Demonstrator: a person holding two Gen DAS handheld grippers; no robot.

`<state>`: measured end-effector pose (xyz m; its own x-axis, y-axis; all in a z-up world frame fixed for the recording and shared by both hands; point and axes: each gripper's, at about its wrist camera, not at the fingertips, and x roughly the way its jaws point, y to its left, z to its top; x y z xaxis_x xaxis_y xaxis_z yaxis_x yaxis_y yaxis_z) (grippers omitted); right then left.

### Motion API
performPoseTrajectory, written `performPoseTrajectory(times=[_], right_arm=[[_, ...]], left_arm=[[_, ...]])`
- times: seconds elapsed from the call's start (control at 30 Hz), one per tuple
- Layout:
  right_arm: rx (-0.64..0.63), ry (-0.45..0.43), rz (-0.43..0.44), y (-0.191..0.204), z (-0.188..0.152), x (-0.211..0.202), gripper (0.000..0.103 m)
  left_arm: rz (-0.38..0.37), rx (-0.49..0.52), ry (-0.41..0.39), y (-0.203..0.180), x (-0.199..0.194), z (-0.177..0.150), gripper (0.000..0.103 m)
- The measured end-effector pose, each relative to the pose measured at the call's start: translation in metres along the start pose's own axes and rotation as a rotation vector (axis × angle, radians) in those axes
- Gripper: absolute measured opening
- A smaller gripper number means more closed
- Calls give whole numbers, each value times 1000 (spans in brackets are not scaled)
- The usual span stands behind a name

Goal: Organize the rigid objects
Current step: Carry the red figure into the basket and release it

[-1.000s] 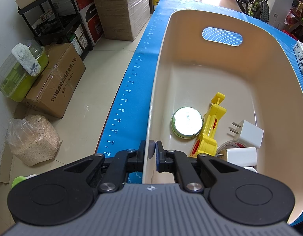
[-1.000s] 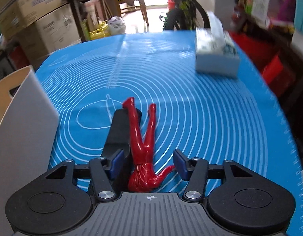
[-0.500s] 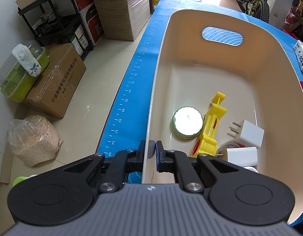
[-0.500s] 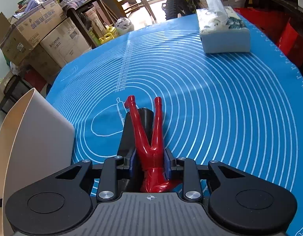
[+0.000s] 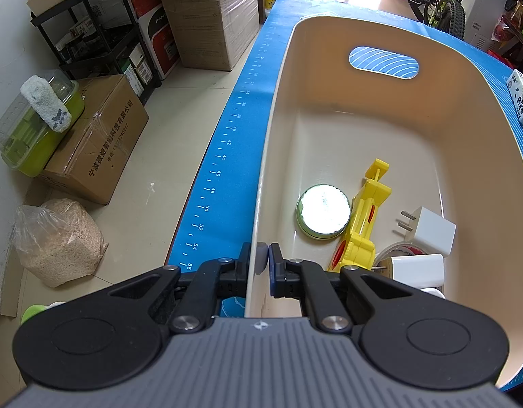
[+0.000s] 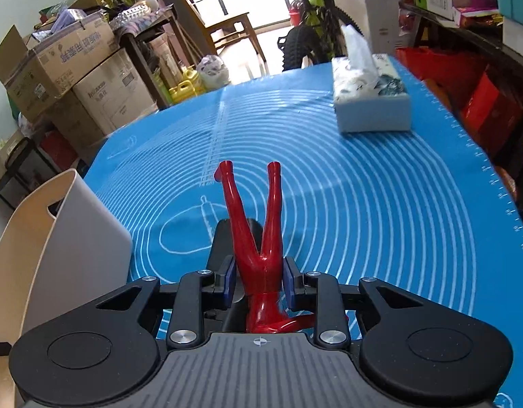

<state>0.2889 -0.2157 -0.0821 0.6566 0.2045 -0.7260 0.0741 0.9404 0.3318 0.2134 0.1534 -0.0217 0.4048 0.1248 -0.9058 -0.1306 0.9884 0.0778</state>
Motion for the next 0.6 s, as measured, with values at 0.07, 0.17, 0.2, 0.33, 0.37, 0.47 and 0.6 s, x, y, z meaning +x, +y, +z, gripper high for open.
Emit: performPoseTrajectory(times=[0.07, 0.17, 0.2, 0.33, 0.37, 0.47, 0.6], right_arm=[[-9, -13, -10, 2, 1, -7, 37], [-29, -31, -18, 11, 5, -18, 37], [-41, -39, -20, 15, 7, -22, 37], [-107, -91, -37, 35, 13, -38, 37], [-119, -107, -34, 41, 14, -43, 37], [-153, -143, -23, 59, 18, -55, 37], [-196, -170, 23, 87, 21, -69, 37]], left_arm=[[0, 0, 0, 0, 0, 0, 11], [0, 0, 0, 0, 0, 0, 11], [0, 0, 0, 0, 0, 0, 11], [0, 0, 0, 0, 0, 0, 11], [0, 0, 0, 0, 0, 0, 11], [0, 0, 0, 0, 0, 0, 11], [0, 0, 0, 0, 0, 0, 11]])
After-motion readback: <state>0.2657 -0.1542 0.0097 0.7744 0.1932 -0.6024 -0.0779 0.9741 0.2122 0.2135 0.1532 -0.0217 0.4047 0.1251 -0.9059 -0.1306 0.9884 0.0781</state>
